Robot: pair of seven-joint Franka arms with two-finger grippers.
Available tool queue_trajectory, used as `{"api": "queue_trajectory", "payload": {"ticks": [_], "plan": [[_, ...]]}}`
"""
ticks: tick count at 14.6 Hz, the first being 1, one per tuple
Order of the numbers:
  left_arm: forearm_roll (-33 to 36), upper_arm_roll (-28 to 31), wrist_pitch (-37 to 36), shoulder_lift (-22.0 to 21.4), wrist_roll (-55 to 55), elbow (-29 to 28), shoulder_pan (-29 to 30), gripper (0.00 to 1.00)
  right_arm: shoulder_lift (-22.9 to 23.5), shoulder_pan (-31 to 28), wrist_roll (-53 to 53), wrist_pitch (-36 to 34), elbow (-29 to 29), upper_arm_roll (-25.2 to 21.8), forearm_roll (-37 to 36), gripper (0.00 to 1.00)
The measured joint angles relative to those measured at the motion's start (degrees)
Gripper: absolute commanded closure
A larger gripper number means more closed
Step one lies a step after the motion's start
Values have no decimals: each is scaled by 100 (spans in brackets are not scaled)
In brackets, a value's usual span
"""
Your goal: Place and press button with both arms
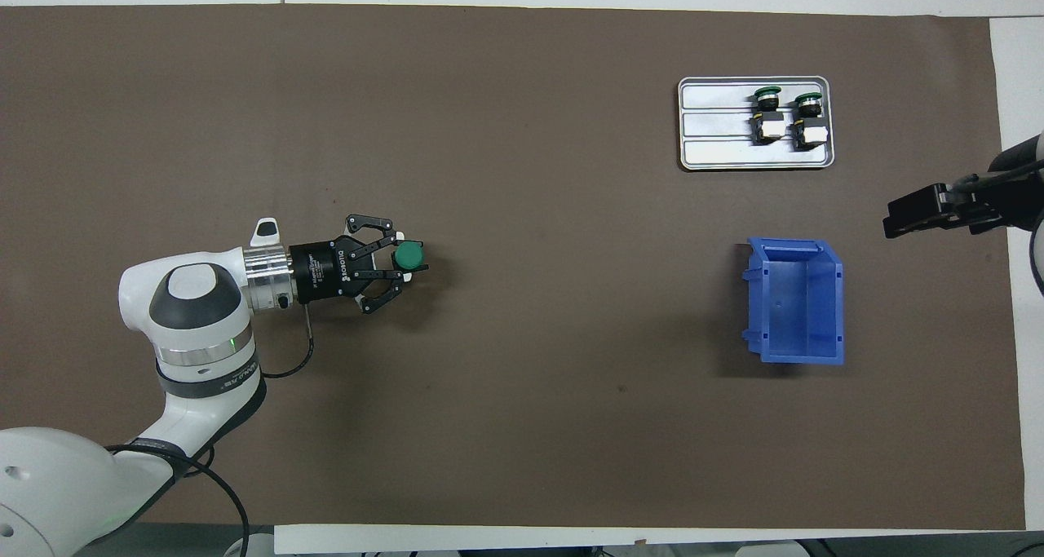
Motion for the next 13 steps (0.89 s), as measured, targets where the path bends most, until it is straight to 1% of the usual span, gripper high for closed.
{"api": "queue_trajectory", "payload": {"ticks": [4, 7, 9, 10, 11, 13], "plan": [[-53, -10, -2, 73, 12, -1, -4, 96, 0, -17, 271, -3, 0, -2, 19, 2], [-68, -14, -6, 132, 44, -4, -10, 89, -4, -49, 294, -3, 0, -2, 21, 2], [-87, -14, -10, 138, 55, -5, -9, 79, -12, -52, 294, -4, 1, -2, 21, 2], [-89, -13, -10, 138, 59, -7, -7, 71, -13, -52, 294, -5, 1, -2, 21, 2], [-92, -13, -10, 138, 64, -10, -6, 59, -14, -53, 294, -5, 1, -2, 21, 2], [-108, -6, -5, 138, 67, -29, 8, 56, -18, -55, 294, -5, 1, -2, 21, 2]]}}
